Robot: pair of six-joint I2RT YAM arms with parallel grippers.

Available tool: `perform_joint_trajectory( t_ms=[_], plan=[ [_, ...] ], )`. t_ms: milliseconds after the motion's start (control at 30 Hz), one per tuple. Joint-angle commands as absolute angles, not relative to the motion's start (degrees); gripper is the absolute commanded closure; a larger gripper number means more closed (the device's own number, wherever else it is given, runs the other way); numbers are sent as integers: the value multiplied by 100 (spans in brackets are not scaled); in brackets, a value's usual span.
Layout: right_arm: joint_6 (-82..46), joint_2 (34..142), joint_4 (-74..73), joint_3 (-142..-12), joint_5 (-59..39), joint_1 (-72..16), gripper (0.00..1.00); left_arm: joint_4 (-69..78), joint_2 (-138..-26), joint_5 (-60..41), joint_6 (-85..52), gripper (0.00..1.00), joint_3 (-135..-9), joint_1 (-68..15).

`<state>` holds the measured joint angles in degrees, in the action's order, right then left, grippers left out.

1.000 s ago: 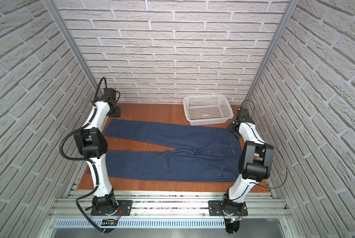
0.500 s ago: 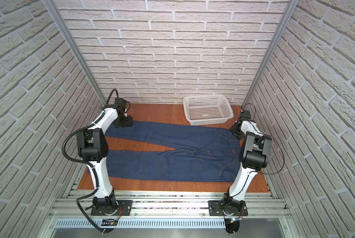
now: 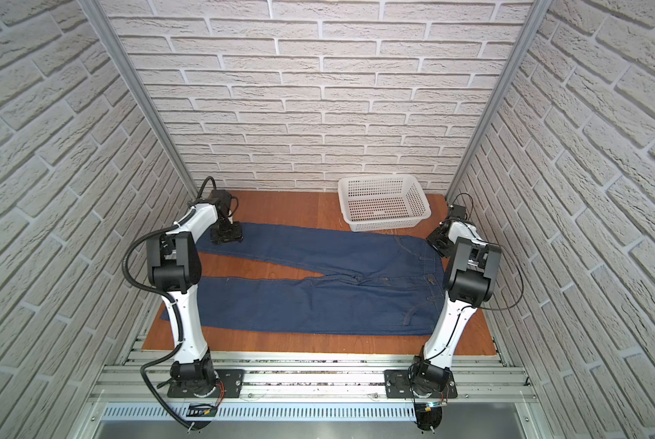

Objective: Fold and stack the trousers

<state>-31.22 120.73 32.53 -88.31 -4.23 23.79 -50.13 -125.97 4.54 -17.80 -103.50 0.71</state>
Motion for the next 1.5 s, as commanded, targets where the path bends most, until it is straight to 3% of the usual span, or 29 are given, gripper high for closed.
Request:
perform_joint_trajectory(
  t_ms=[0, 500, 933, 1467],
  plan=[
    [-3058, 12159, 3248, -8757, -540, 2375, 59, -5027, -12669, 398, -1793, 36, -10309, 129],
    [-3164, 11973, 3135, -8709, -1214, 2365, 94, -5045, -12722, 380, -1804, 35, -10283, 198],
    [-3007, 11377, 3594, -9045, -305, 2338, 94, -5179, -12804, 617, -1784, 35, -10369, 272],
    [-2786, 12267, 4144, -10311, 387, 2186, 94, -5273, -13021, 622, -1767, 36, -10608, 325]
  ],
)
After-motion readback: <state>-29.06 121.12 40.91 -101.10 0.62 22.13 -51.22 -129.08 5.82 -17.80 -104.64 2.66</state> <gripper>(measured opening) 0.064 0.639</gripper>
